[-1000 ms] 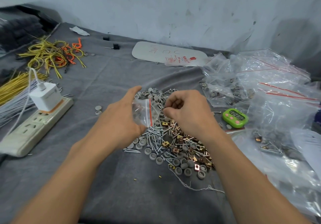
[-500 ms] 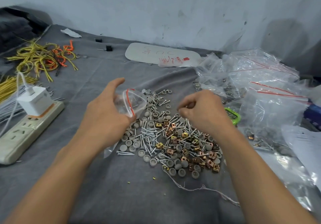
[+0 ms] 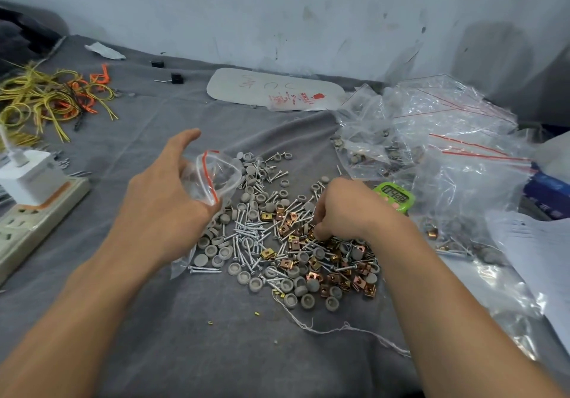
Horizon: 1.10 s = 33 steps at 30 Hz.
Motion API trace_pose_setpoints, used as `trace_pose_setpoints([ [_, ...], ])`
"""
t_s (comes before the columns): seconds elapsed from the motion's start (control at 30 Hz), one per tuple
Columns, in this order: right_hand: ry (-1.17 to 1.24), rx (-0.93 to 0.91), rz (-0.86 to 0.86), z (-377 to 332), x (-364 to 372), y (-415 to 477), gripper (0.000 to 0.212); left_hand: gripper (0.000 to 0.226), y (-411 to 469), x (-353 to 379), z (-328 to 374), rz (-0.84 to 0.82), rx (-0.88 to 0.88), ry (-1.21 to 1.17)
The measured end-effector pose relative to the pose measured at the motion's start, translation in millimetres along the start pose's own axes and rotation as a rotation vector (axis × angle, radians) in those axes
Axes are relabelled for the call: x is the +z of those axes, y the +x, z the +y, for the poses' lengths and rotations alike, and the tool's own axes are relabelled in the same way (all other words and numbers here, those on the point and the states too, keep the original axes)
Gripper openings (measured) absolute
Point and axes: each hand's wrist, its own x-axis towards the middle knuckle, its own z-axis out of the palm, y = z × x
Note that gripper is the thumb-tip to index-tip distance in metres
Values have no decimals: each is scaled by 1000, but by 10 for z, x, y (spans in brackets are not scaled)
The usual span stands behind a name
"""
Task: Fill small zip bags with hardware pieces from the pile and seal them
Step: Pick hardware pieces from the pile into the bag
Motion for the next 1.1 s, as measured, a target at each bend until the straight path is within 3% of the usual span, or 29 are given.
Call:
trace_pose_setpoints([
  [0.13,-57,3,35,-99,70,20,40,86,19,19,-35,-4,7,18],
  [0.5,64,14,86,-21,42,-24,19,87,41,19,-71,26,22,45],
  [0.57,78,9,63,-47,43,-34,24,89,48,19,-74,38,22,59],
  [0.7,71,17,15,-97,70,-10,57,90,43,28,-45,40,30,85],
  [0.77,52,19,19,-107,85,7,60,90,33,29,-37,40,31,90],
  [0.93,57,20,54,-57,113,7,48,89,29,7,-38,34,21,82],
  [1.1,120,16,165,31,17,-19,13,89,27,15,-16,41,27,80],
])
